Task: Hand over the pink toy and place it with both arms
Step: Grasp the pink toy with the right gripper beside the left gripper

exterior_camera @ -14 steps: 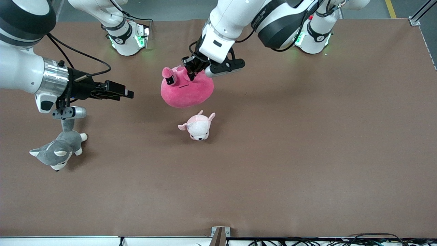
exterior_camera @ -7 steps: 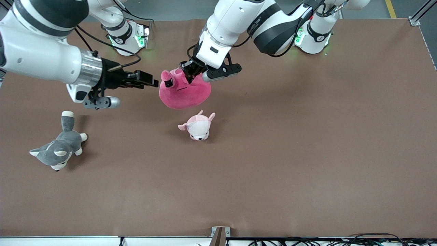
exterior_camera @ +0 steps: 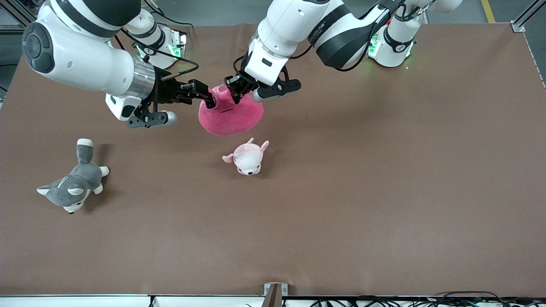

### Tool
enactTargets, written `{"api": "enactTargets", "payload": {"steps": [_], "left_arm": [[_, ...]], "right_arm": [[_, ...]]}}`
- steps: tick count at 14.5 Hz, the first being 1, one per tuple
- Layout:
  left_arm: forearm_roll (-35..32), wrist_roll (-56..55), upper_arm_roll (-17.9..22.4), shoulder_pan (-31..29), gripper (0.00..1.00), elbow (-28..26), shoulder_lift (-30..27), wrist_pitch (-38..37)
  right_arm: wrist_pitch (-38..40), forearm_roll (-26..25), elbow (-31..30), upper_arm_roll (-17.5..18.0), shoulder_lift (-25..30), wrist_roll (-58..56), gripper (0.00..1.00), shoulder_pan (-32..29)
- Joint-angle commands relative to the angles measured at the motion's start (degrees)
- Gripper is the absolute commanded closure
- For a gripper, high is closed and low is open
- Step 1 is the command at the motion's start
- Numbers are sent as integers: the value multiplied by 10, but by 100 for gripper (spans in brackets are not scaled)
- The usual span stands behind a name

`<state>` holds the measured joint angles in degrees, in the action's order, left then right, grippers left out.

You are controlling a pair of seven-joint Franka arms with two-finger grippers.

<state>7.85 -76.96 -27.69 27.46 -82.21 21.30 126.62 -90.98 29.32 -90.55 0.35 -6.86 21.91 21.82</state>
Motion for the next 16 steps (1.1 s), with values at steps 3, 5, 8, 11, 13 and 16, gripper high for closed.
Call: {"api": "enactTargets", "payload": {"steps": [3,5,8,11,13,16], "left_arm": [[-13,-14,2,5,100,15,4,-4],[-13,-14,2,1,100,16,1,-6],[-13,-14,2,0,100,16,1,-6],[-13,-14,3,-2,100,16,1,-6],[-13,-14,3,-2,100,16,-1,-6],[-13,-14,3,-2,99,16,-1,-5]], "right_arm": [[3,-9,-2,-5,-5,8,29,24],[1,-9,-3,-5,-11,8,29,25],[1,-9,-3,-5,-13,5,52,28],[11,-9,-3,-4,-13,3,83,28],[19,-8,-2,-4,-13,2,91,27],[20,-8,-2,-4,-13,-9,94,27]]}}
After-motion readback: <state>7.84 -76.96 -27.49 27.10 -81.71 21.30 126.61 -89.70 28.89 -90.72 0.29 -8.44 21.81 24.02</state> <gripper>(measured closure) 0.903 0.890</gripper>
